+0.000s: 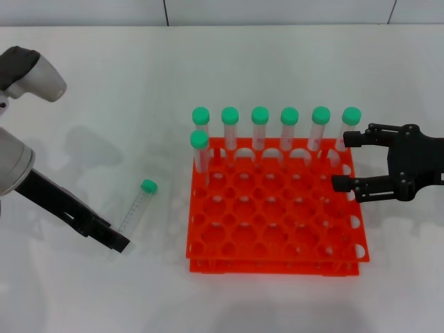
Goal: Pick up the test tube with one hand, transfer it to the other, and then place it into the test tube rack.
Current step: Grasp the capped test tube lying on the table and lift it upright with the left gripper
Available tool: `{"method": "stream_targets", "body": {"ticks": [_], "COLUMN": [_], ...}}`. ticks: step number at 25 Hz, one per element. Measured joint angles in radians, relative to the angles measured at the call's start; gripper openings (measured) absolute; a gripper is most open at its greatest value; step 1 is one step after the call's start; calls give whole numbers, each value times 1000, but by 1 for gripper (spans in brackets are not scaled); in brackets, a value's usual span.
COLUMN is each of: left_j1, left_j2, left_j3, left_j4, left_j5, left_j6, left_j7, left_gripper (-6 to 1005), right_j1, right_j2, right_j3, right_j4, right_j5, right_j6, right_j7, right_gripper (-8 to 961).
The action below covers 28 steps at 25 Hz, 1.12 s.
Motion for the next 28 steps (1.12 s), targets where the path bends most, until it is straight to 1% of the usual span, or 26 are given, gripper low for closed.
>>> {"method": "stream_targets", "body": {"ticks": [5, 10, 20, 28], "left_j1": [-6, -9, -24, -24], "left_j2": [-3, -4, -4, -10], "left_j3": [2, 2, 28, 28], "left_j4": [0, 0, -25, -26], "left_j5": [0, 0, 5, 22], "left_j6": [-4, -12, -24, -34], "left_j7": [1, -1, -3, -2], "left_gripper": [596, 515, 472, 438], "right_j1": [0, 0, 0, 0], "right_j2": [0, 0, 0, 0], "right_j3": [0, 0, 1, 3], "right_j4": [0, 1, 12, 12], "right_j5": [0, 0, -1, 0], "right_j6": [0, 0, 0, 0], "right_j7": [0, -2, -12, -12], "right_gripper": [870, 870, 870, 867]}}
